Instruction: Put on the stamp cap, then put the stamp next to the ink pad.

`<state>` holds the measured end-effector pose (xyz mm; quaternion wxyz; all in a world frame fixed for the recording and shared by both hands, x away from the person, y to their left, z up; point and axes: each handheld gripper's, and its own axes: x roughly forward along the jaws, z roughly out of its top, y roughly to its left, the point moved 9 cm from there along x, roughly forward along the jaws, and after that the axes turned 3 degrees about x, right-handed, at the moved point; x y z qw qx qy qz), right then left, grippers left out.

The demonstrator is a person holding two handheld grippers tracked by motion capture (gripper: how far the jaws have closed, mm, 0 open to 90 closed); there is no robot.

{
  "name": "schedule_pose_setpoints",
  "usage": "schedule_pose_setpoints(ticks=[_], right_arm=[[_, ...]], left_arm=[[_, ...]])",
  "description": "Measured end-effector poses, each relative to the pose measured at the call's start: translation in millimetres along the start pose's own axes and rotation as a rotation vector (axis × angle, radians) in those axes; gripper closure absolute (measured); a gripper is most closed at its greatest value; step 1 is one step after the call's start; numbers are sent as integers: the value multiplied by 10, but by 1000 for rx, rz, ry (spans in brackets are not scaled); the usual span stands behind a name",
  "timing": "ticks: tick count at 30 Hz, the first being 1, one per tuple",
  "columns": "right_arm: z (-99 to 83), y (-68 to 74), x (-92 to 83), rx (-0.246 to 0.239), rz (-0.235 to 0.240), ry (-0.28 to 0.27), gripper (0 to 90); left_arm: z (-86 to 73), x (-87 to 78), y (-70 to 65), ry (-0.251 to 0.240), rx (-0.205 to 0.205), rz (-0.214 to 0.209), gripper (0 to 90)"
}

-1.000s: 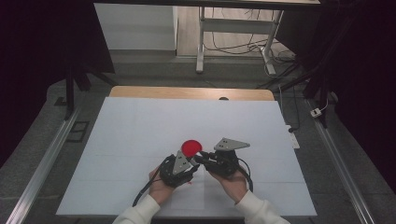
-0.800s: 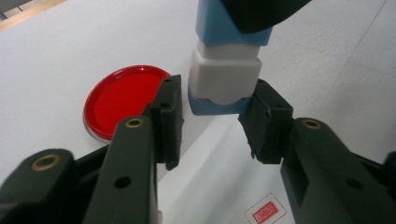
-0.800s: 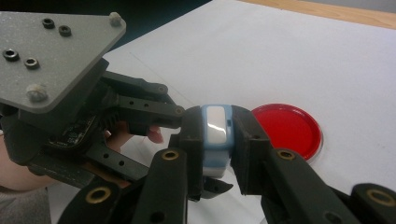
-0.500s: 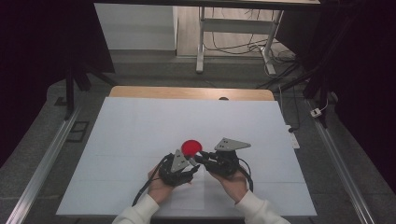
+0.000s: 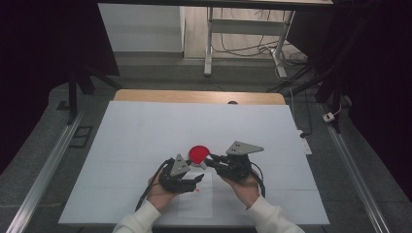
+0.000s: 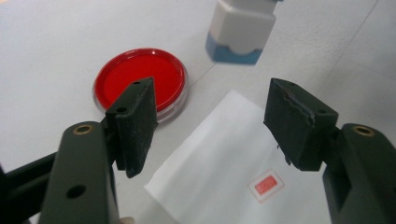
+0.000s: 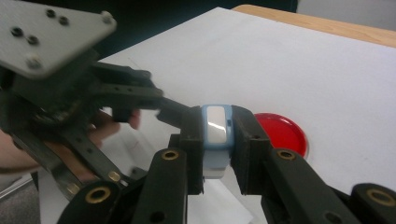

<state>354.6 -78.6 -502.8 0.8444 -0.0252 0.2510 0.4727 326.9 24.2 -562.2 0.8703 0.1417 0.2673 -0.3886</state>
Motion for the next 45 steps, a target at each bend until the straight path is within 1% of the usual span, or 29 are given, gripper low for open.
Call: schedule_pose_setpoints(ticks=[3,5,9,11,13,20,25,30,34,38,41,45], right_arm=[[-6,-50,-21,-2,-5,-5,751],[-7,-90,-41,-13,-12,-4,751],[1,-145,-86,-25,-17,-12,750],[5,-174,-109,-35,-24,-17,750],[5,-203,-130,-46,-29,-16,750],[21,-269,-203,-62,-44,-32,750],[31,-308,-234,-77,-59,-34,749],[11,-355,-225,-95,-70,-19,750],[13,-371,-208,-110,-79,-17,749],[35,-371,-163,-136,-88,-20,750],[66,-381,-127,-153,-101,-11,749],[137,-398,-107,-159,-110,-15,750]], left_arm=[[-38,-92,28,6,-5,-9,343],[-63,-161,44,8,-10,-13,344],[-134,-315,85,14,-17,-9,344],[-179,-386,110,10,-31,-7,345],[-240,-460,152,13,-39,3,345],[-468,-707,324,9,-96,49,349],[-596,-878,406,2,-120,63,349],[-748,-1014,506,7,-140,89,350],[-831,-1065,579,10,-160,108,351],[-839,-1047,588,16,-159,106,351],[-838,-1026,577,21,-151,103,351],[-837,-1010,580,25,-149,102,350]])
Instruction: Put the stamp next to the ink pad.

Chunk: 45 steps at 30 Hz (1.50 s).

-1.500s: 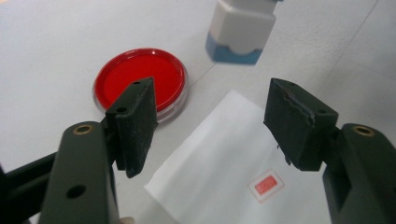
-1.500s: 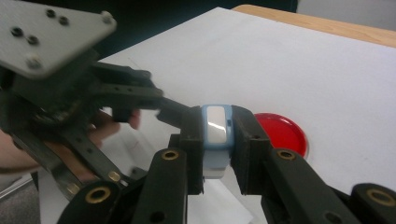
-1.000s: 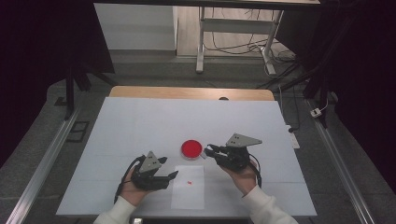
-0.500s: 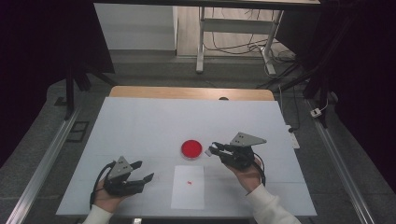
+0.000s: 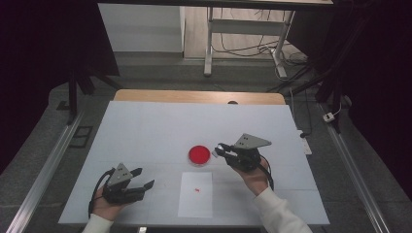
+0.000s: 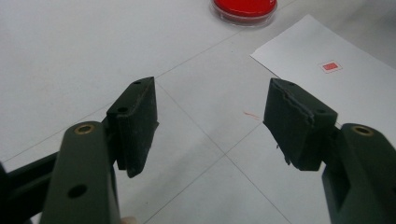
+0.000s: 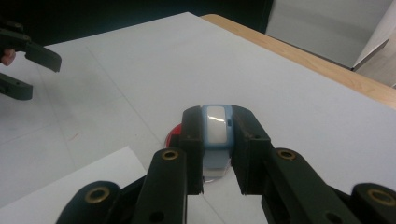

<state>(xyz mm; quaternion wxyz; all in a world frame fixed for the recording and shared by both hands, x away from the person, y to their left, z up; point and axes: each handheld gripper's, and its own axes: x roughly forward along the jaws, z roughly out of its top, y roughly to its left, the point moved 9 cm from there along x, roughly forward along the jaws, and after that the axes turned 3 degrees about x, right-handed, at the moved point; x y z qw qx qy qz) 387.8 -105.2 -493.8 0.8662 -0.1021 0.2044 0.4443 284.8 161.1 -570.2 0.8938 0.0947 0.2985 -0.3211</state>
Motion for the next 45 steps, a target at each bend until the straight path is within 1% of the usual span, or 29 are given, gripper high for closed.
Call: schedule_pose_setpoints(ticks=[3,5,8,9,13,16,18,23,28,30,34,37,39,41,45], right_arm=[[34,-49,27,4,-12,2,749],[43,-99,50,10,-23,16,749],[51,-191,97,25,-38,30,749],[57,-221,117,38,-41,28,749],[39,-363,183,60,-61,50,749],[-9,-443,213,71,-79,70,748],[-39,-480,231,77,-82,81,748],[-84,-511,296,85,-77,100,747],[-160,-494,428,79,-61,138,745],[-201,-492,477,74,-61,163,745],[-252,-491,566,66,-60,182,753],[-235,-495,602,55,-70,169,758],[-204,-497,613,57,-71,146,759],[-176,-511,626,68,-74,117,759],[-172,-555,667,91,-75,81,759]], left_arm=[[-6,5,-2,3,0,0,349],[-17,9,-4,8,0,-2,349],[-28,12,2,12,-3,1,349],[-27,12,5,12,-3,2,349],[-23,19,4,15,-1,2,347],[-18,26,1,16,1,1,347],[-14,29,-2,16,2,1,347],[-17,45,-3,21,8,-2,346],[-25,49,-4,23,6,-2,346],[-27,45,-4,24,6,-2,346],[-28,45,0,23,6,0,346],[-34,44,5,25,5,2,346],[-35,40,7,24,2,3,346],[-35,36,11,22,1,6,346],[-37,34,21,22,-1,11,346]])
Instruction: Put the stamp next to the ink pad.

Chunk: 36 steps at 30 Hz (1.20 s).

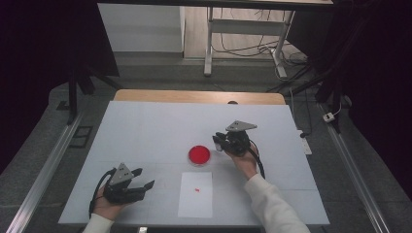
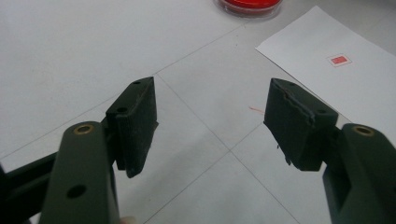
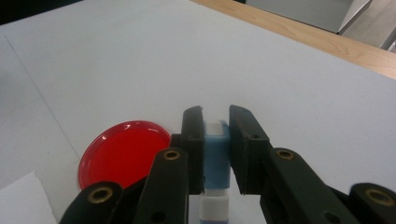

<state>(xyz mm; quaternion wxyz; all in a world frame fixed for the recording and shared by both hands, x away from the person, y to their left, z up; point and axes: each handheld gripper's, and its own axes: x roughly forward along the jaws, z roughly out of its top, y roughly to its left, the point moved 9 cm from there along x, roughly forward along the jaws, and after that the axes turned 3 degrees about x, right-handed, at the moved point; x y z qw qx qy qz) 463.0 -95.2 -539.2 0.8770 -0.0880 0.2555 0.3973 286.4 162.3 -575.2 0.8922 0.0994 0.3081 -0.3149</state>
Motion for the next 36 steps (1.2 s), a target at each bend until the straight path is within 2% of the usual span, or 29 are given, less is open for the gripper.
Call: schedule_pose_setpoints(ticks=[5,7,10,13,20,25,29,32,36], right_arm=[[-34,-44,70,24,-5,-20,759],[-45,-42,96,38,11,-34,759],[-91,-42,127,37,15,-22,758],[-106,-44,106,37,18,-22,757],[-153,-31,7,21,4,15,755],[-197,-43,-60,28,-10,39,753],[-208,-51,-72,36,7,36,744],[-222,-43,-62,28,8,51,687],[-193,-14,-64,18,13,38,600]], left_arm=[[3,-3,13,-2,1,5,346],[3,-3,15,-2,1,6,346],[5,-6,17,-4,1,6,346],[8,-7,21,-7,-1,9,346],[14,0,21,-4,-2,8,346],[15,11,14,-2,3,4,346],[20,16,9,-1,3,5,344],[18,17,8,-1,4,5,344],[19,12,12,-3,3,4,343]])
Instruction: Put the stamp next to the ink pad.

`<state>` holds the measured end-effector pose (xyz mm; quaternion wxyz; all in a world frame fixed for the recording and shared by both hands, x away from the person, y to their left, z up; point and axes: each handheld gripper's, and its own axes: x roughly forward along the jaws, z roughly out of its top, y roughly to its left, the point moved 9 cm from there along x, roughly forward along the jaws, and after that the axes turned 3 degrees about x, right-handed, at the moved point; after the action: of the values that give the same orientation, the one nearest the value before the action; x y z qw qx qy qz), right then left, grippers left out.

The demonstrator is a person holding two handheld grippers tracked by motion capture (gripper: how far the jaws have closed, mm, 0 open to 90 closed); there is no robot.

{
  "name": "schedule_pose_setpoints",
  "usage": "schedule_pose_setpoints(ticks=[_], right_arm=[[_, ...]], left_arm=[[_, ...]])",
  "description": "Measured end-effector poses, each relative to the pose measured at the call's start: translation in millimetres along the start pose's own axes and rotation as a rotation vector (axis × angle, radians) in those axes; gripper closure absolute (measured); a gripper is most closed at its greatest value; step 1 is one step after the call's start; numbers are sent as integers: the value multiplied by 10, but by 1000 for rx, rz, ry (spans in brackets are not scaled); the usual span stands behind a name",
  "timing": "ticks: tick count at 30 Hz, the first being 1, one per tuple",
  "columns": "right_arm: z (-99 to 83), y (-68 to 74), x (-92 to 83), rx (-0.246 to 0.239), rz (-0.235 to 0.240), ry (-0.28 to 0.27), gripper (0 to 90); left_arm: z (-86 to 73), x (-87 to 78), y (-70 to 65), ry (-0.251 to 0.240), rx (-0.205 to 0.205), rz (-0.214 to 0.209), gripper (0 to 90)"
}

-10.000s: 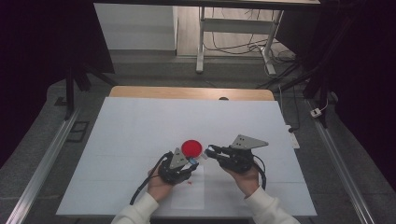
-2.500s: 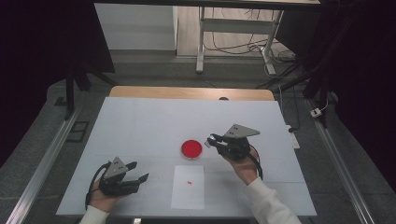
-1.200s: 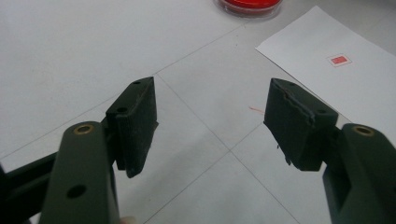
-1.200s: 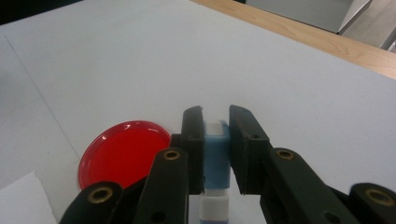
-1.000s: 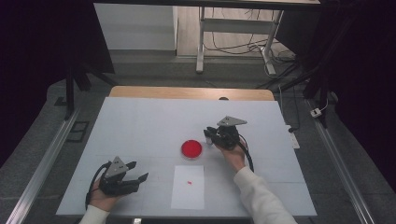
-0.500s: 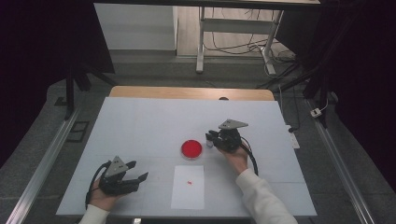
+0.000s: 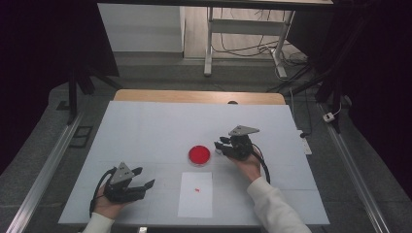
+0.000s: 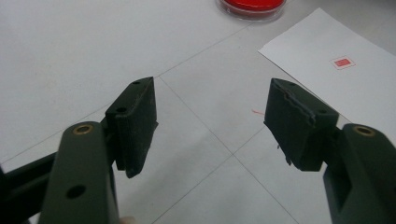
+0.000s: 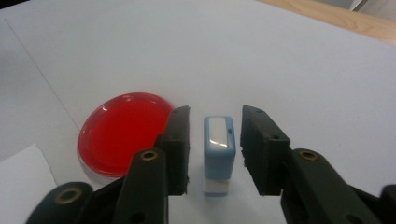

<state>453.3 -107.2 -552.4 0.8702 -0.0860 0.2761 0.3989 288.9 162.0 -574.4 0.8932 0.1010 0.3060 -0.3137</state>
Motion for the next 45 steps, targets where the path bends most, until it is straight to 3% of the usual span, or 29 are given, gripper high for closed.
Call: schedule_pose_setpoints(ticks=[7,18,30,40,45], right_arm=[[79,53,-103,-27,18,-40,497],[24,79,-477,-41,6,-72,493],[-308,55,-942,-79,-32,-85,498],[-693,-98,-1307,-23,-55,-78,497],[-814,-144,-1429,-19,-55,-72,497]], left_arm=[[-3,1,-1,0,0,-1,343],[4,2,-14,-5,3,-5,343],[24,28,-35,-6,16,-18,343],[27,38,-38,-5,20,-17,343],[28,40,-40,-6,21,-16,343]])
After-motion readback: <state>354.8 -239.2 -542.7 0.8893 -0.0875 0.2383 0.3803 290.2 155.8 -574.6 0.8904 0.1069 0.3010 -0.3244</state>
